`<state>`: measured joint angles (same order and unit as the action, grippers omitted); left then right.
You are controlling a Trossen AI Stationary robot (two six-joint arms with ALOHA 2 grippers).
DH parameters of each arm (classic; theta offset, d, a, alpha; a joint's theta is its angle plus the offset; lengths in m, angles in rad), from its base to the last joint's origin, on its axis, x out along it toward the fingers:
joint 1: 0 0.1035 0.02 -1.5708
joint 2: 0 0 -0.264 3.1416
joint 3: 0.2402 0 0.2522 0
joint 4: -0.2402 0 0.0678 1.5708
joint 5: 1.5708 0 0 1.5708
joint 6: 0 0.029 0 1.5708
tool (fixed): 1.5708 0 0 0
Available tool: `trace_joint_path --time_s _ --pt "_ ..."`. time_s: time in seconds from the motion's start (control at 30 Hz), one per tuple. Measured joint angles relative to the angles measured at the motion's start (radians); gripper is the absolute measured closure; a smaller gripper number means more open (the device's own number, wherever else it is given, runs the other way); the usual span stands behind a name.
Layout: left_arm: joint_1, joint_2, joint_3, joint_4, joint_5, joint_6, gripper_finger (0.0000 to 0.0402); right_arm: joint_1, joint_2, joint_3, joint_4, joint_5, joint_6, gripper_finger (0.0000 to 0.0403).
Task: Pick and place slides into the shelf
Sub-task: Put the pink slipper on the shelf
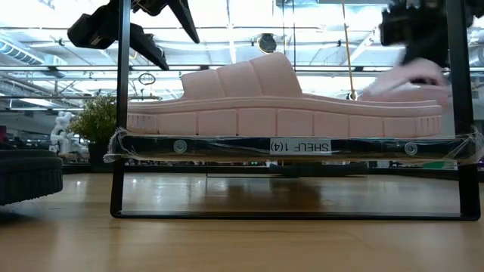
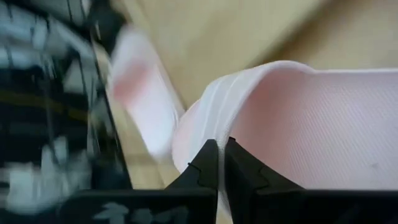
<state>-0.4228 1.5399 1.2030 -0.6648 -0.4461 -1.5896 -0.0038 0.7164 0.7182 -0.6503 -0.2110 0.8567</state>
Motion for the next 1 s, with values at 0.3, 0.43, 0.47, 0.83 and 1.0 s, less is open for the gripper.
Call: trace_joint_path --time_s 0.3,0.43,0.47,0.83,1.0 --pt "0.046 -0.078 0.001 -0.129 -0.061 0.068 0.0172 0.076 0.115 0.034 0.493 0.414 0.275 0.0403" --pt "0.093 -0.150 0.002 -0.183 -0.118 0.109 0.0172 0.148 0.240 0.034 0.680 0.620 0.356 0.0403" --pt "0.102 -0.170 0.001 -0.203 -0.128 0.131 0.0172 0.161 0.277 0.034 0.726 0.658 0.379 0.0403" --pt "0.276 -0.319 0.000 -0.207 -0.194 0.509 0.0172 0.286 0.570 0.073 0.996 0.820 0.597 0.0403" --pt "0.342 -0.348 0.001 -0.214 -0.191 0.653 0.0172 0.350 0.648 0.171 0.931 0.919 0.645 0.0403"
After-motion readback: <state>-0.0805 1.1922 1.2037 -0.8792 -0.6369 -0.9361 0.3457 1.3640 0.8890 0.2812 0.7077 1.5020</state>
